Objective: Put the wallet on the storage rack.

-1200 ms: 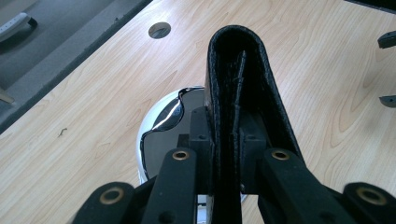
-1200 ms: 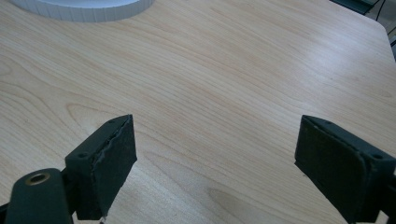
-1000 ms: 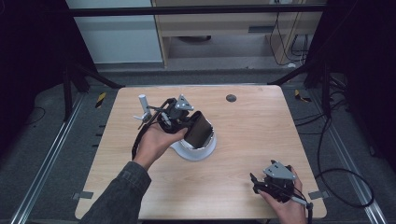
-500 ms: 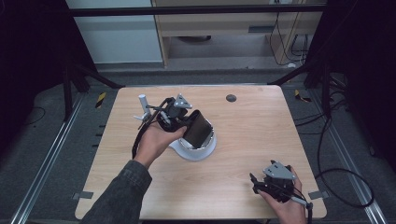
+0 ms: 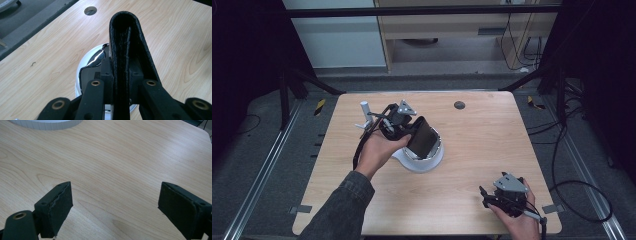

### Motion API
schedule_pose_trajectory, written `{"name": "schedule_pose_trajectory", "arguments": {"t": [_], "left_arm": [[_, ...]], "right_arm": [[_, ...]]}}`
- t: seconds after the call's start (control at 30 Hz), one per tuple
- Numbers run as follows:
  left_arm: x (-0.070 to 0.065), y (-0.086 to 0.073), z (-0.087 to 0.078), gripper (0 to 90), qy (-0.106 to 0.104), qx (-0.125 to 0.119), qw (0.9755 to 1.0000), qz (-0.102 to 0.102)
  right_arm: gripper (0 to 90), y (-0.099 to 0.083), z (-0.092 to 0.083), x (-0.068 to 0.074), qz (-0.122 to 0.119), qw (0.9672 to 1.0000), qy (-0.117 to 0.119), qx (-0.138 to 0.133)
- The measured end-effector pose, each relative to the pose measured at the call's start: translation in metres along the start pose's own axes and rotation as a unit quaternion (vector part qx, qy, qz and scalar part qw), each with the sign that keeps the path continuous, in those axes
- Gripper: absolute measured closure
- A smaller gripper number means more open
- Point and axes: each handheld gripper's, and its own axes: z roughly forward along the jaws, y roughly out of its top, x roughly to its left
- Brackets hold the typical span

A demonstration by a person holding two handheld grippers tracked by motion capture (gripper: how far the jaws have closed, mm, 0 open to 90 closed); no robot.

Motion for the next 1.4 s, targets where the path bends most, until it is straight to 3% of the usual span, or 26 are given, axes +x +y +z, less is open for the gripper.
{"name": "schedule_pose_trajectory", "arguments": {"t": [0.37, 0.57, 1.0, 1.27, 1.4], "left_arm": [[0.003, -0.001, 0.0, 77.4, 0.005, 0.002, 0.9999, -0.011], [0.004, -0.001, -0.007, 72.5, 0.014, -0.014, 0.9997, -0.016], [0.001, -0.001, -0.051, 68.8, 0.035, -0.063, 0.9974, -0.011], [-0.007, -0.005, -0.071, 67.7, 0.026, -0.087, 0.9958, -0.005], [-0.012, -0.008, -0.073, 67.1, 0.023, -0.086, 0.996, 0.005]], "right_arm": [[12.2, 0.0, 0.0, 0.001, 0.0, 1.0, 0.003, 0.001], [12.1, 0.0, 0.0, 0.001, 0.001, 1.0, 0.003, 0.001], [12.0, -0.001, 0.0, 0.001, -0.002, 1.0, 0.001, 0.004], [12.0, -0.001, 0.0, 0.001, -0.001, 1.0, 0.002, 0.005], [12.0, -0.001, 0.0, 0.002, -0.003, 1.0, 0.002, 0.004]]}}
